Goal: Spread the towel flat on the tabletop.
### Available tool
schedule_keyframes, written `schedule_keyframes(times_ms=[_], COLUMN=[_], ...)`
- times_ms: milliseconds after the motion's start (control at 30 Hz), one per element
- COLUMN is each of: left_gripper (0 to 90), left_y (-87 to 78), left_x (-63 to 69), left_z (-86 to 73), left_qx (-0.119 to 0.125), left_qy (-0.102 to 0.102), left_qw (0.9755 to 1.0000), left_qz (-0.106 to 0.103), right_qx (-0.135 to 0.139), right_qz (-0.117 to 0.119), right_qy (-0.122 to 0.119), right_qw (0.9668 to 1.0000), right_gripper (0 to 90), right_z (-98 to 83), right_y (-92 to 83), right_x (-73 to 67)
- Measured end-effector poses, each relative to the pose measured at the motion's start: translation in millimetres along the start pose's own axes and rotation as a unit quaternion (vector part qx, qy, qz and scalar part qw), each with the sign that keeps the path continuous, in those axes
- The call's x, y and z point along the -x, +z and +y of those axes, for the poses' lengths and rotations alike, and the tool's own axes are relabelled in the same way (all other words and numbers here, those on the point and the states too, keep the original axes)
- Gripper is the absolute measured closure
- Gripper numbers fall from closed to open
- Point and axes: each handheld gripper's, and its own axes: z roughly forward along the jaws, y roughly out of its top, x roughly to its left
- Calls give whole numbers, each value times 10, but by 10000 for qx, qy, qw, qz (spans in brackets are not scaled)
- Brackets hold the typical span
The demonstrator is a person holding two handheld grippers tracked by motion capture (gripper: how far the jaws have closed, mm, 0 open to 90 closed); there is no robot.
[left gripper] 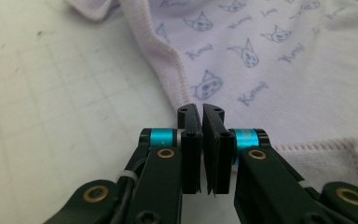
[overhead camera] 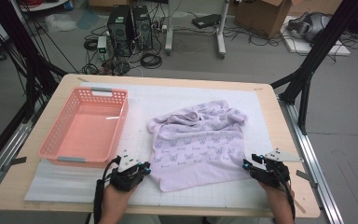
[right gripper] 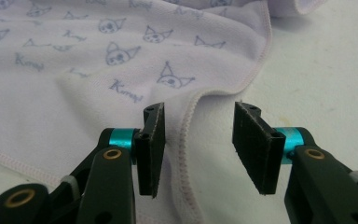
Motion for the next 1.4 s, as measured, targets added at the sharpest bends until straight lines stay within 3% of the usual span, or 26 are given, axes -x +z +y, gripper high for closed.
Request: schedule_keyframes(times_ms=[100,133,233,333,400,433,467,500,533,567,633,667,767,933,1033,1100,1167,1200,1300,1400], left_gripper=[778,696,533,487,490,510,557,649,753,866,869,870,871,870,869,817,581,517,435,427], left_y=[-61,-74,-77,-23,46,81,93,95,87,80,32,-9,-97,-320,-433,-423,-375,-349,-287,-174], left_x=[-4,-12,9,50,75,99,137,167,162,149,114,85,64,31,15,13,1,-6,2,-21], left_z=[-29,-25,-9,8,4,-4,-7,2,9,16,18,9,-21,-113,-160,-172,-157,-147,-117,-62], left_qx=[116,148,227,122,-70,-226,-278,-331,-384,-415,-446,-395,-347,-145,-11,75,93,180,246,188], left_qy=[-124,-277,-393,-294,-308,-254,-95,52,148,120,120,2,-88,-372,-426,-393,-471,-467,-408,-334], left_qw=[9999,9994,9983,9987,9984,9983,9991,9992,9989,9986,9985,9987,9985,9970,9955,9958,9960,9960,9966,9976], left_qz=[15,-163,-374,-394,-469,-471,-320,-198,-217,-308,-279,-337,-423,-662,-848,-821,-752,-743,-674,-574], right_qx=[-105,-145,-407,-481,-534,-556,-593,-624,-659,-683,-688,-688,-676,-658,-582,-623,-570,-486,-126,-41], right_qz=[-63,-79,-178,-125,-50,-31,-15,11,50,70,104,137,259,479,620,644,523,540,423,256], right_qy=[-8,-16,-140,-35,-7,4,4,20,21,45,69,113,206,189,169,148,148,191,218,142], right_qw=[9999,9999,9989,9988,9986,9984,9982,9980,9978,9976,9975,9975,9972,9965,9962,9959,9969,9972,9988,9996], right_gripper=[546,547,587,712,843,860,865,867,869,869,869,869,869,869,868,812,679,623,516,485], right_z=[-14,-19,-54,-90,-93,-97,-104,-114,-131,-149,-190,-206,-269,-360,-377,-376,-358,-340,-256,-179], right_y=[7,14,62,66,36,21,1,-26,-64,-98,-172,-203,-314,-473,-589,-609,-600,-600,-601,-521], right_x=[-7,-6,-2,26,30,19,11,0,-7,-17,-17,-16,-30,-113,-169,-193,-204,-201,-198,-176])
